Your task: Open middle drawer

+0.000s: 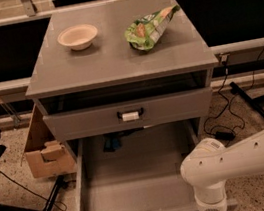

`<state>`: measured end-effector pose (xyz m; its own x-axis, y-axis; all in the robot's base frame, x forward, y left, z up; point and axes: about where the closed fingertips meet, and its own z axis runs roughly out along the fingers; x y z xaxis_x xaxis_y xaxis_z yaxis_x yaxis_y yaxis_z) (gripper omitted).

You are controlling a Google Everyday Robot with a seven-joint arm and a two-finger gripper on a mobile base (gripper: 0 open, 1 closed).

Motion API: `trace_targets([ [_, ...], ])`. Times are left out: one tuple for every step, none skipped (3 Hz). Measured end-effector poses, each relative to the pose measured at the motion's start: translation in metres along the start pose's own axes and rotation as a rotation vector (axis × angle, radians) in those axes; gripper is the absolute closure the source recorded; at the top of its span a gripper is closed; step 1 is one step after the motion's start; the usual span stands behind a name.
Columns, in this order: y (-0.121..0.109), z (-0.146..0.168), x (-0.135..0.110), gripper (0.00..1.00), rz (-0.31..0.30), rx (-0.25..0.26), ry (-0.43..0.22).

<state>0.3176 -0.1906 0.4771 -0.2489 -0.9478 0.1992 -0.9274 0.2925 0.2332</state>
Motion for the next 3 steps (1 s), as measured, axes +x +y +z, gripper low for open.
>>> trace_targets([
  [0.001, -0.004, -0.006, 0.37, -0.019, 0.013, -0.003],
  [0.006, -0.049, -0.030, 0.14, -0.094, 0.051, -0.007],
  [0.002, -0.144, -0.040, 0.00, -0.125, 0.143, -0.030],
])
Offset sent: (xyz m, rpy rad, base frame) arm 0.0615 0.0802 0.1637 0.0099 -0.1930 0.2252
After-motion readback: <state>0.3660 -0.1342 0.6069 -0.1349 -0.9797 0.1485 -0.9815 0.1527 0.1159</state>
